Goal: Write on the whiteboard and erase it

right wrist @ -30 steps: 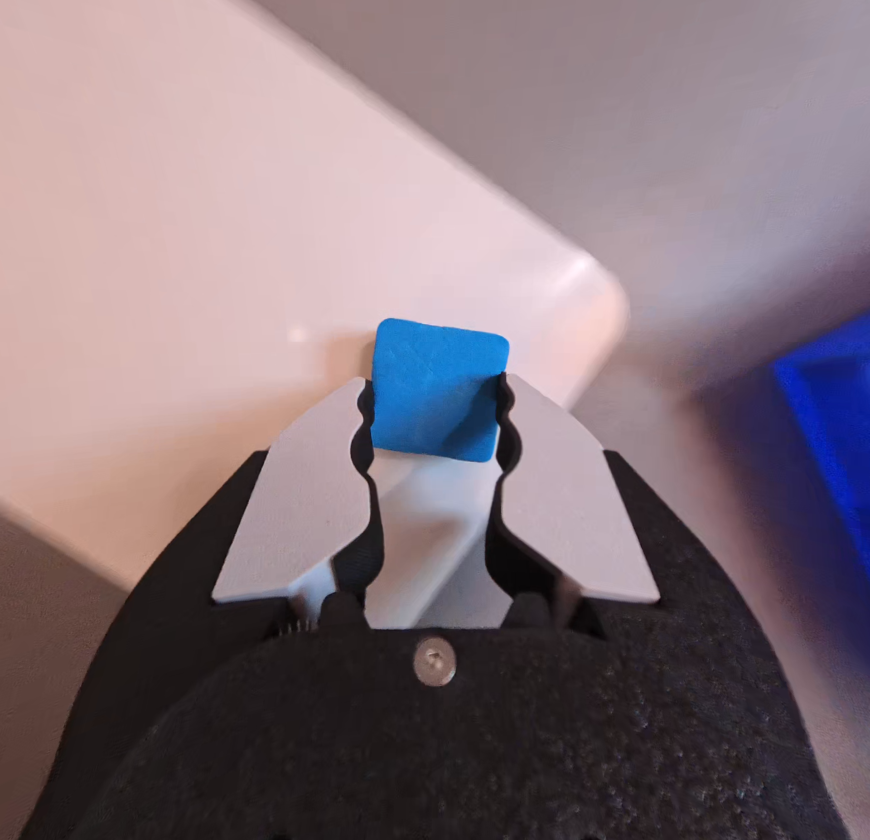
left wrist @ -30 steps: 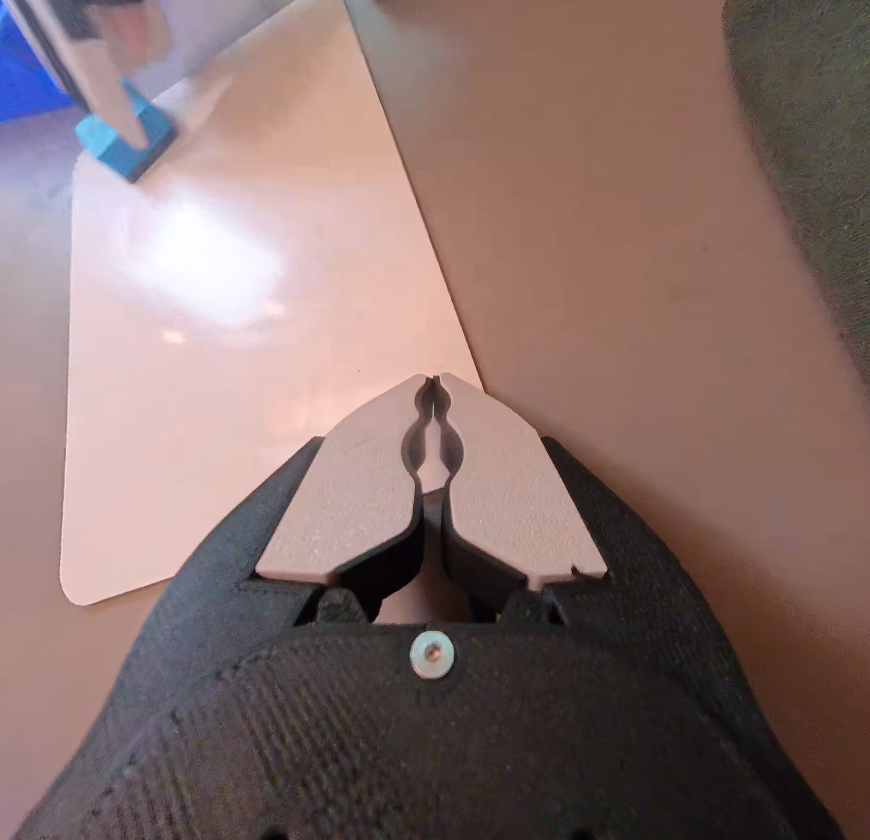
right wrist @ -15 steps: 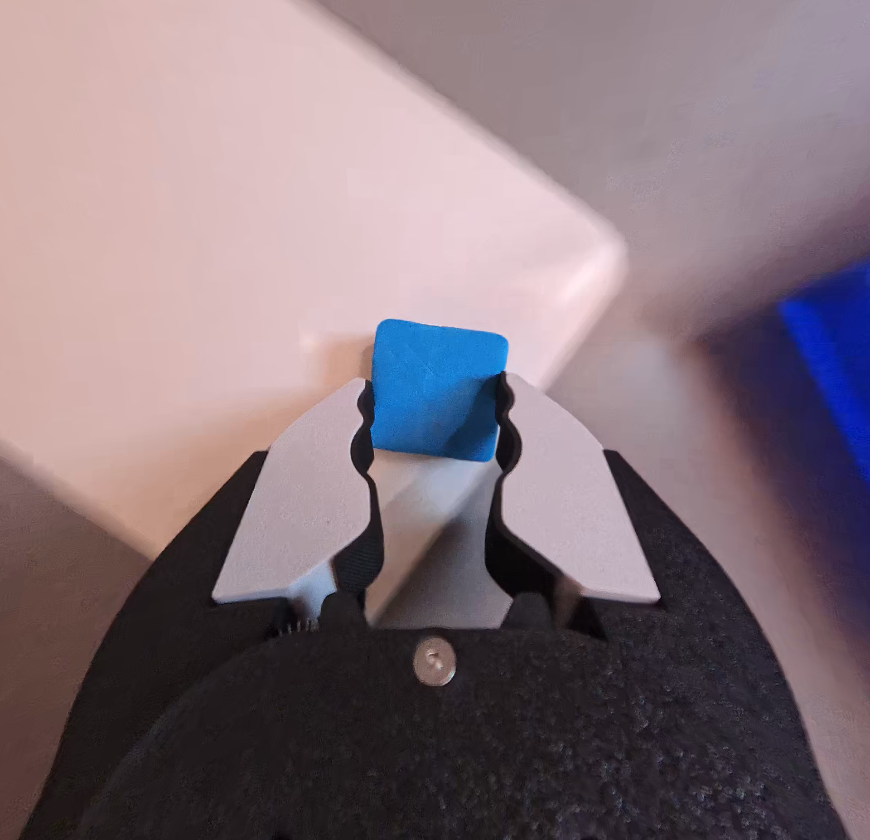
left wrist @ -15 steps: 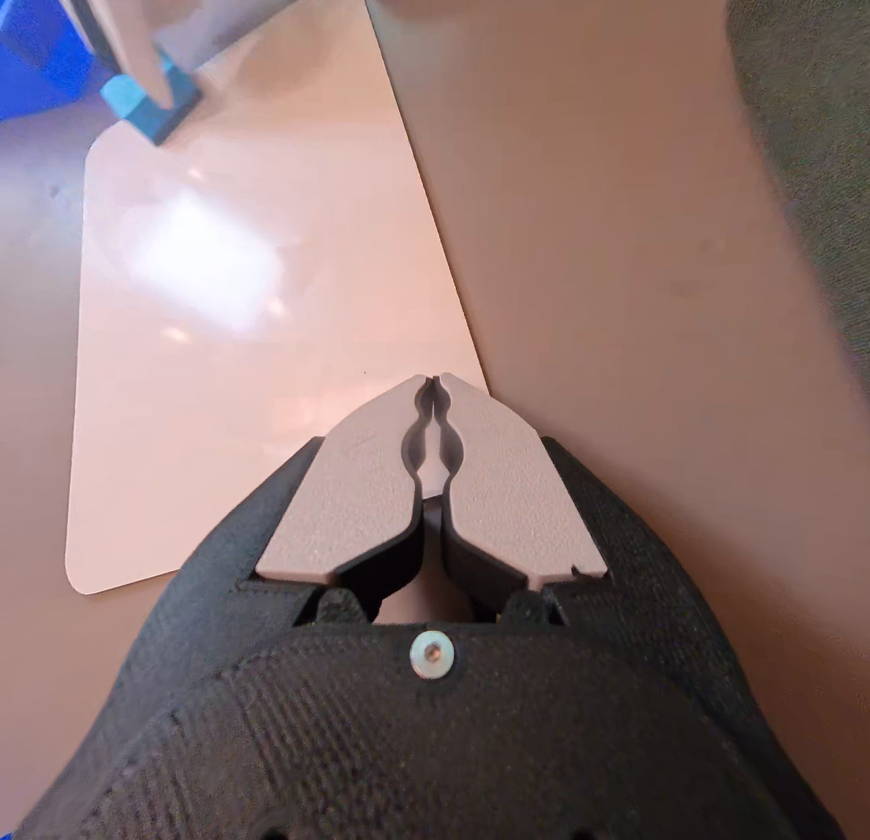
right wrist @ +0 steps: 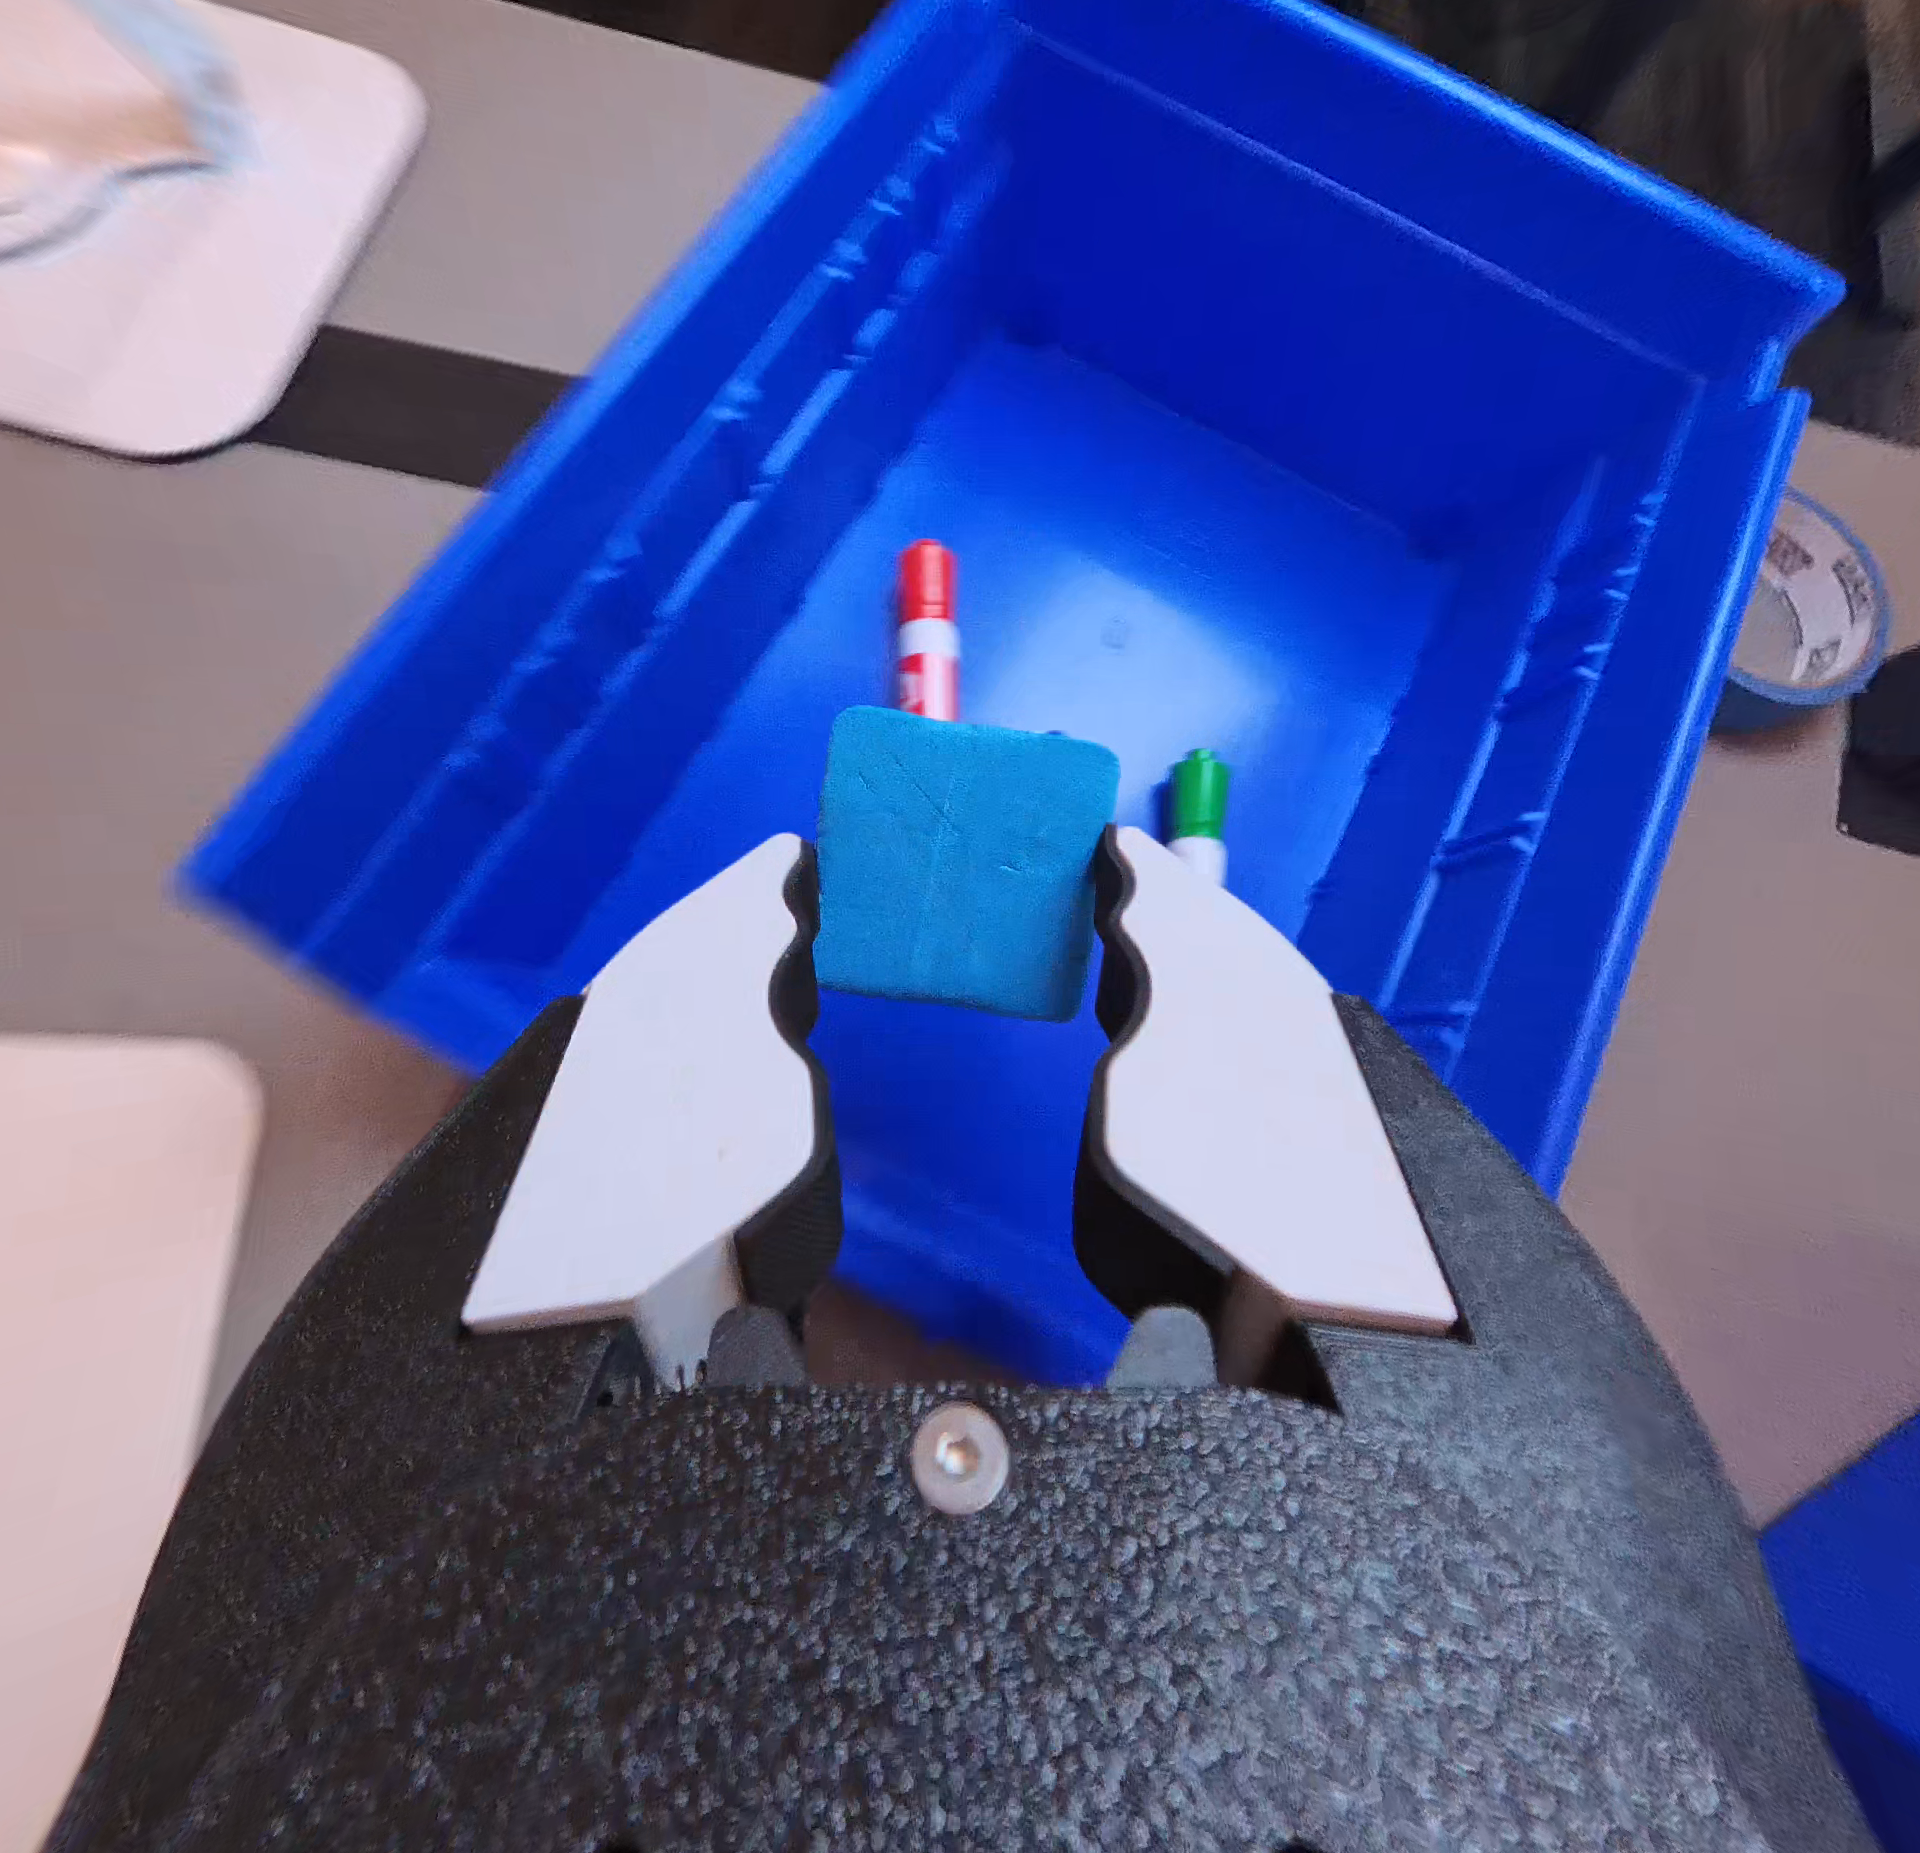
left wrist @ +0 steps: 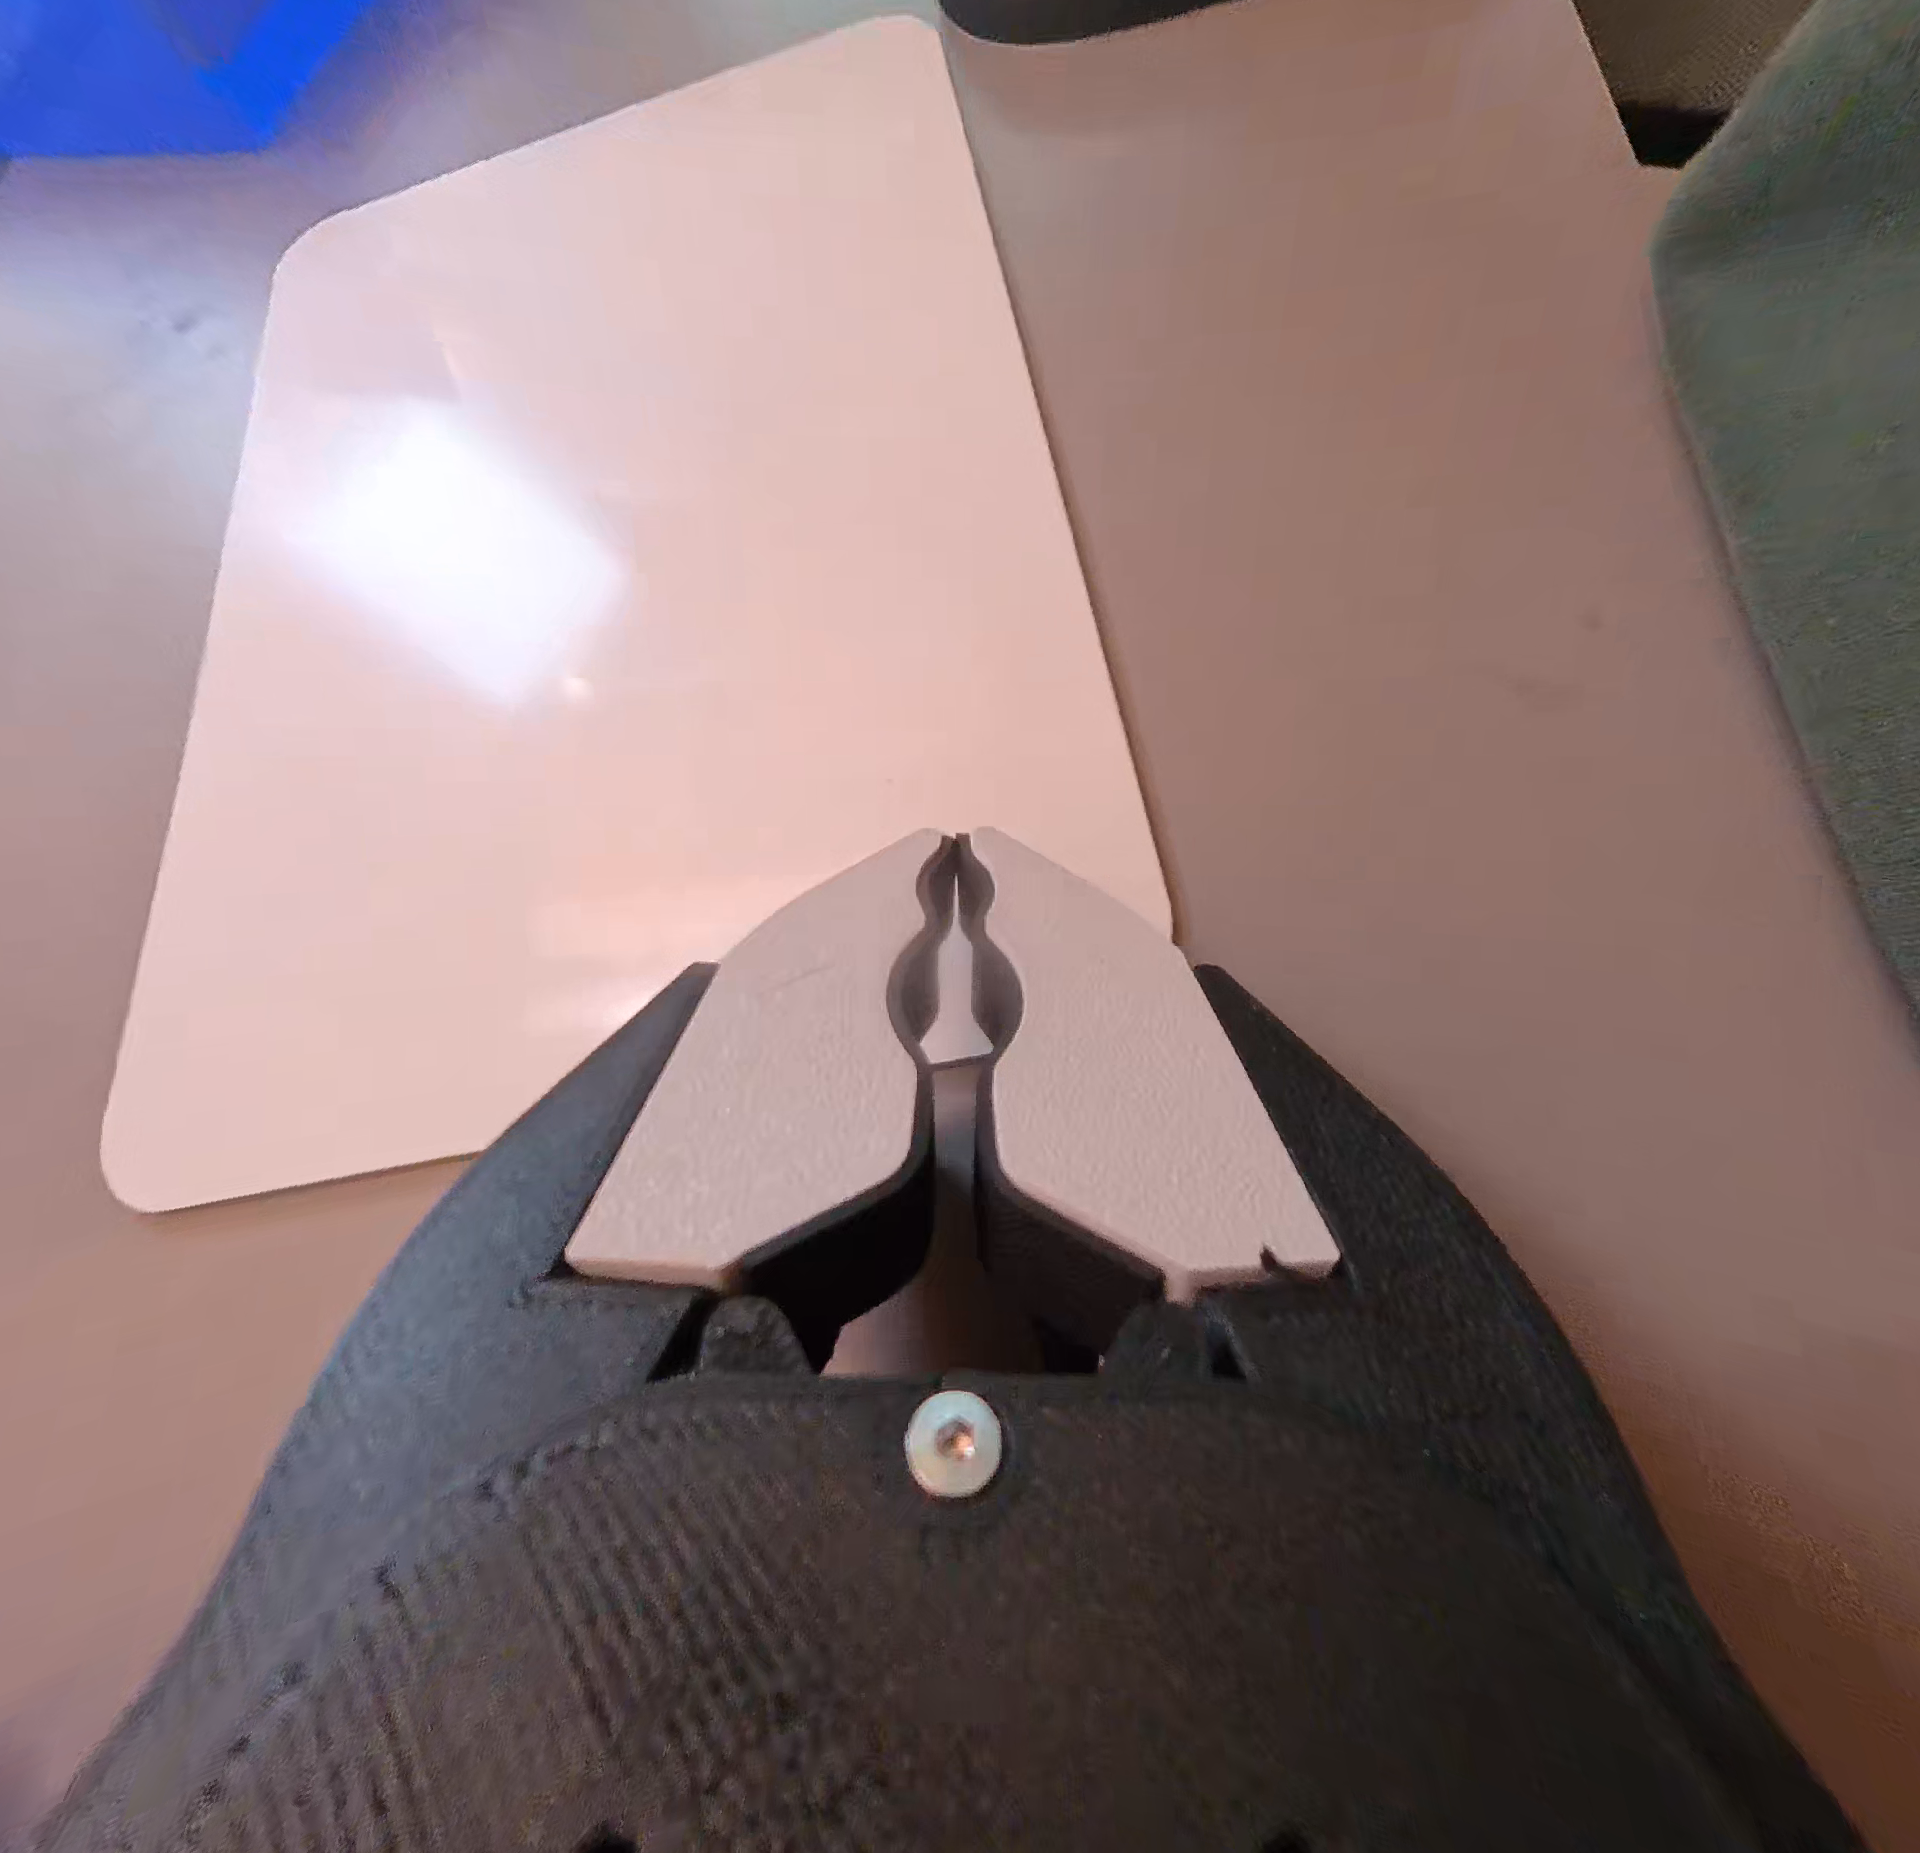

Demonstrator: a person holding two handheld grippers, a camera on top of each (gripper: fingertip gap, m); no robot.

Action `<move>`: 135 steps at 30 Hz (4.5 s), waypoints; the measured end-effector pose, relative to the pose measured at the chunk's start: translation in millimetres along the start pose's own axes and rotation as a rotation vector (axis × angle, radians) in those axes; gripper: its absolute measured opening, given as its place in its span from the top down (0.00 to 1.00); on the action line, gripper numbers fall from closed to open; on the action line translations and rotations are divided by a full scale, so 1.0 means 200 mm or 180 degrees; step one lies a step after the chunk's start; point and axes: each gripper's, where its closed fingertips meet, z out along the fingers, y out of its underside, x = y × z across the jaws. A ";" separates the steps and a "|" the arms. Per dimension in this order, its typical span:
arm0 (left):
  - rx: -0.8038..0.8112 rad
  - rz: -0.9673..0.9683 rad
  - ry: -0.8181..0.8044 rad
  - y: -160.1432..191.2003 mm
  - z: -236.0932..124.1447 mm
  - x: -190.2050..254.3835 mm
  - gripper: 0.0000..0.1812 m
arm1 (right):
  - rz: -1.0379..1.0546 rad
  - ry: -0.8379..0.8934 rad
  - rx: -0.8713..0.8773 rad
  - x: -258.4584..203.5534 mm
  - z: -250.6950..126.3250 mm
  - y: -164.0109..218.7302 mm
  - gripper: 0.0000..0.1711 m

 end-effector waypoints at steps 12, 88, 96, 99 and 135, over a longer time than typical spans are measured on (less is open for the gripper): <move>-0.0053 -0.0124 -0.0098 0.04 0.00 -0.05 1.00 | 0.0121 0.0035 0.0424 0.08 0.01 -0.09 0.48; -0.1964 0.0153 -0.3602 0.12 -1.55 -0.46 0.83 | -0.4459 -0.1638 0.1882 -2.93 -0.51 0.35 0.71; -0.1600 0.0644 -0.2955 -0.06 -0.99 -0.46 0.83 | -0.2312 -0.2278 0.1814 -2.38 -0.75 0.33 0.58; -0.1454 0.0846 -0.2693 -0.12 -0.73 -0.46 0.83 | -0.1584 -0.2276 0.1982 -2.18 -0.86 0.27 0.56; -0.0133 0.0681 -0.1022 -0.47 0.20 -0.22 0.73 | 0.0154 -0.0301 0.1676 -1.01 -0.96 0.68 0.47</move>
